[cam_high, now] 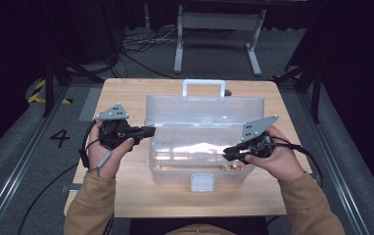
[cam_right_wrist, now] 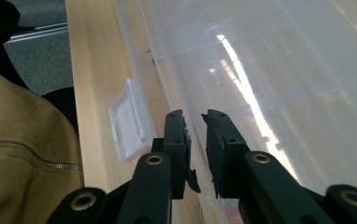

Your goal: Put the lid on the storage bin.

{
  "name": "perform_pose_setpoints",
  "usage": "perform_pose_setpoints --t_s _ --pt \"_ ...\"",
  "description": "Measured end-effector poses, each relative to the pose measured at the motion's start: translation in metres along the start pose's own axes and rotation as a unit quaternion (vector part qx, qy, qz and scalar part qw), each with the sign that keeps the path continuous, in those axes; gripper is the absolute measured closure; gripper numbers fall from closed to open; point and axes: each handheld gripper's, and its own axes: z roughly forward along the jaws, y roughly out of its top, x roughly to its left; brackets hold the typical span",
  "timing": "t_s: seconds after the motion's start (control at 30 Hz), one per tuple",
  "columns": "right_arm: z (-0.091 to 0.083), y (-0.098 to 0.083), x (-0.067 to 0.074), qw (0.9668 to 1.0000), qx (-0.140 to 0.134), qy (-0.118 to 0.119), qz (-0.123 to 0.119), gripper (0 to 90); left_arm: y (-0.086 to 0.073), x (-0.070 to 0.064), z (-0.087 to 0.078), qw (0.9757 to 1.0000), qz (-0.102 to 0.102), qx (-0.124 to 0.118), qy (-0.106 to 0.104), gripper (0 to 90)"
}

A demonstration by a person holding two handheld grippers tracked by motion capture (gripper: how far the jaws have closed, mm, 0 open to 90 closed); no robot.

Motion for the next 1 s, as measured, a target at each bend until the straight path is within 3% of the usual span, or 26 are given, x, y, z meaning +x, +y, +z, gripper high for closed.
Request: perform_pose_setpoints --t_s 0.13,0.27,0.37,0.5,0.63,0.67,0.73,0.87,1.0 --pt "-0.01 -0.013 0.003 0.9991 -0.033 -0.009 0.023 76.9 0.0 -0.001 -0.001 1.0 0.002 0.004 0.002 86.8" --pt "-0.02 -0.028 0.002 0.9962 -0.063 -0.015 0.058 76.8 -0.001 -0.002 -0.001 1.0 0.003 0.009 0.002 86.8" --pt "-0.028 -0.041 0.0 0.9905 -0.108 -0.017 0.083 77.0 -0.002 -0.002 -0.001 0.9999 0.003 0.012 0.001 86.8" --pt "-0.039 -0.051 -0.004 0.9866 -0.122 -0.055 0.093 76.4 -0.003 -0.003 -0.002 0.9999 0.003 0.016 0.002 86.7" --pt "-0.044 -0.057 -0.006 0.9811 -0.153 -0.064 0.099 73.6 -0.005 -0.003 -0.002 0.9997 0.006 0.024 0.001 86.5" --pt "-0.044 -0.057 -0.006 0.9811 -0.153 -0.064 0.099 73.6 -0.005 -0.003 -0.002 0.9997 0.006 0.024 0.001 86.5" --pt "-0.046 -0.06 -0.007 0.9796 -0.146 -0.067 0.121 74.1 -0.006 -0.003 -0.002 0.9996 0.006 0.027 0.001 86.5" --pt "-0.051 -0.064 -0.009 0.9748 -0.143 -0.079 0.152 84.1 -0.008 -0.003 -0.003 0.9993 0.007 0.038 0.001 86.4" --pt "-0.054 -0.068 -0.012 0.9741 -0.137 -0.077 0.163 88.6 -0.009 -0.006 -0.002 0.9984 0.012 0.056 0.001 86.1"
